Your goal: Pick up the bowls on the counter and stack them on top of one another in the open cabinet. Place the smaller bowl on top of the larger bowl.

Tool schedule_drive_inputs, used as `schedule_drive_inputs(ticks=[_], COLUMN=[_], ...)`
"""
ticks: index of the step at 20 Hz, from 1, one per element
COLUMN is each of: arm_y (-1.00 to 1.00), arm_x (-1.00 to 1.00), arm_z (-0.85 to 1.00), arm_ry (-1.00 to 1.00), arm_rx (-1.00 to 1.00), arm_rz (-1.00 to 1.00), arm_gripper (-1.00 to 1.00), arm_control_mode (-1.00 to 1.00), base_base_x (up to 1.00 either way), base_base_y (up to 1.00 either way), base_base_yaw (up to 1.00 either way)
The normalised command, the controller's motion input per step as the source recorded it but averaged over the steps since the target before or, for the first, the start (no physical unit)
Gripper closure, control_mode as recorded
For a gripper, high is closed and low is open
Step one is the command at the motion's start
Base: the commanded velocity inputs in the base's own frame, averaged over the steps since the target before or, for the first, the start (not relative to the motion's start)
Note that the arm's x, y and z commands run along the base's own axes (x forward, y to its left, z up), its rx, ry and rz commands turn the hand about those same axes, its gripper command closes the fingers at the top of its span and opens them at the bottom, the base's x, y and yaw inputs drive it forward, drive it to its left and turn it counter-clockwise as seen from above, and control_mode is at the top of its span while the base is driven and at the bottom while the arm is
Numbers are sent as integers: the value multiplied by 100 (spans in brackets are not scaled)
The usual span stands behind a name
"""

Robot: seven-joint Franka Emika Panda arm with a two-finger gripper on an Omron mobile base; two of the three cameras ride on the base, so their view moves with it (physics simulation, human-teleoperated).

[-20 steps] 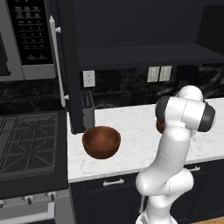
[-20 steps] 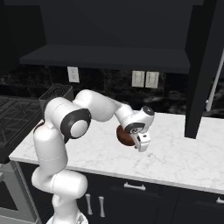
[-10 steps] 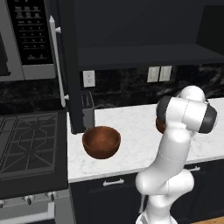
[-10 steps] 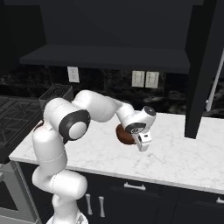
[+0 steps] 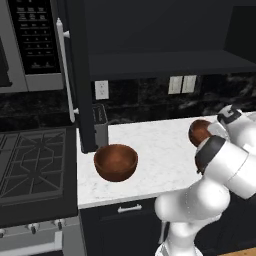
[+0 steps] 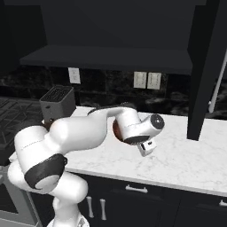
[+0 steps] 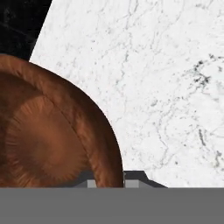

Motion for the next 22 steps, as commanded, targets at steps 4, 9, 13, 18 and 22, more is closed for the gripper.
schedule_drive_inputs(ticks=[4,9,13,18,22], arm_y=[96,100,100,100,100], arm_x=[-66,-34,-30,-24,-25], arm_z=[100,100,85,42,12], arm_ry=[-9,2,8,10,12], arm_rx=[0,-2,-7,-9,-15], arm_rz=[13,18,21,23,23], arm_gripper=[100,100,100,100,100], arm_control_mode=[-100,-100,-100,-100,-100], base_base_x=[0,0,0,0,0], base_base_y=[0,0,0,0,0], base_base_yaw=[0,0,0,0,0])
